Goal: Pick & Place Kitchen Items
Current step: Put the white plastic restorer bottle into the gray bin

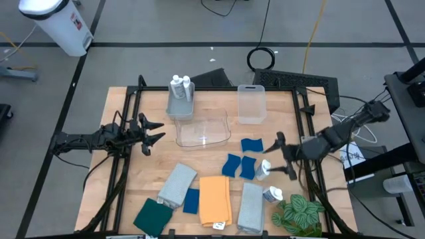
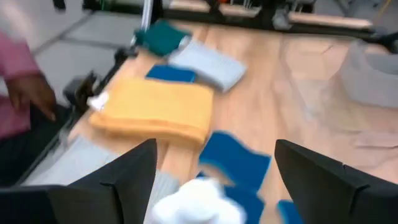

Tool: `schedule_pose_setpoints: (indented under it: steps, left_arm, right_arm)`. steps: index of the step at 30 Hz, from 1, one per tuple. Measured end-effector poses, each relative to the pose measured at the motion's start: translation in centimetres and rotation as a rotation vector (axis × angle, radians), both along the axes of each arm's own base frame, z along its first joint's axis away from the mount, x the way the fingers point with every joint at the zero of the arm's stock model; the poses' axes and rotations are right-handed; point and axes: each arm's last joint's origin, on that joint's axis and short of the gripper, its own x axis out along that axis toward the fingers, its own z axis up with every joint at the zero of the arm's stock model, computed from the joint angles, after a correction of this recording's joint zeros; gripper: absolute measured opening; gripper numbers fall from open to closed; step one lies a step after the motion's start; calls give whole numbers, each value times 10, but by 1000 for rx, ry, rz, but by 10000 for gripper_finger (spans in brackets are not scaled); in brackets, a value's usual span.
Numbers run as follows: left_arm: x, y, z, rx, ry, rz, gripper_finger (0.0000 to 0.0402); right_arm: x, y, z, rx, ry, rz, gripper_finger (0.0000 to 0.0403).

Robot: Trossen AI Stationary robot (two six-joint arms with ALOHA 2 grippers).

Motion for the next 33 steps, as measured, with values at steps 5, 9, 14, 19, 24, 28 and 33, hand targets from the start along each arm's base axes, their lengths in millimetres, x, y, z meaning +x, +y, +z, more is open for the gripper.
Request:
schedule_pose_setpoints:
  steps: [5,9,14,19,24,28,33]
  left_arm:
    - [0,0,0,0,0,0,207]
    - [0,0,0,0,0,0,207]
    - [0,0,0,0,0,0,207]
    - [0,0,0,0,0,0,207]
    - [0,0,0,0,1,0,207]
    - [0,0,0,0,1,-1,207]
    - [0,0,0,0,1,-1,207]
  right_arm:
    - [2,25,-12,-54,53,-2,282]
    - [2,33,-17,-108,42,-71,274]
    - [-1,31,-24,-104,92,-142,263]
    - [-3,30,-26,-87,125,-154,246]
    - [-3,30,-26,-38,131,-179,213]
    - [-4,29,-27,10,148,-211,174]
    - [-4,29,-27,26,156,-224,116]
